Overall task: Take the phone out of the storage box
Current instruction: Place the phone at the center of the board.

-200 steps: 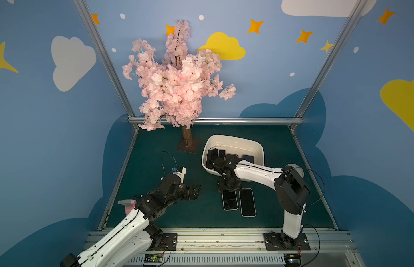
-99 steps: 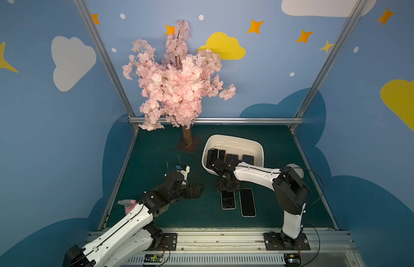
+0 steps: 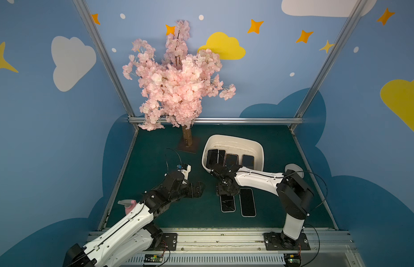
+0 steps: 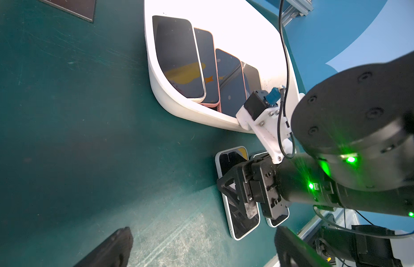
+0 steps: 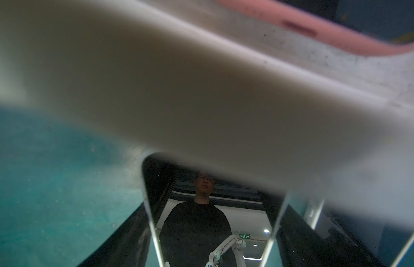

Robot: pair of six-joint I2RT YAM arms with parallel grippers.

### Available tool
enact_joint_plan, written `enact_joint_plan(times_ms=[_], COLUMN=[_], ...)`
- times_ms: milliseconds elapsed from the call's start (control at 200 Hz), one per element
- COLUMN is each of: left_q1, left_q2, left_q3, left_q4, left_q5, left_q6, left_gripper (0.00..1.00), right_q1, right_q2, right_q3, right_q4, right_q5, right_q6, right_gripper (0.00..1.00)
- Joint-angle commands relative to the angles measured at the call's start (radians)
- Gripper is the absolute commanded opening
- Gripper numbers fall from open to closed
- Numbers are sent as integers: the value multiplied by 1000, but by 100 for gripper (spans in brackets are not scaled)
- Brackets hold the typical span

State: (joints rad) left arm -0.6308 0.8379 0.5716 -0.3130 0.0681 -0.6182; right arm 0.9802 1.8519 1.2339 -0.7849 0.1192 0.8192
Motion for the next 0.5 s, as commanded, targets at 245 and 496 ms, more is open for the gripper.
enact_joint_plan(times_ms=[245,496], left_q1=[-2,0], left_q2=[19,81], left_q3=[-7,62], left_q4=[55,53], left_q5=[4,15], left_q6=[-10,38], left_gripper=[100,100], right_q1=[25,11], right_q2=[33,-32], right_q3=[0,53], right_q4=[-232,-292], right_q5=[-64,-30], right_q6=[-59,-111], right_gripper=[88,91])
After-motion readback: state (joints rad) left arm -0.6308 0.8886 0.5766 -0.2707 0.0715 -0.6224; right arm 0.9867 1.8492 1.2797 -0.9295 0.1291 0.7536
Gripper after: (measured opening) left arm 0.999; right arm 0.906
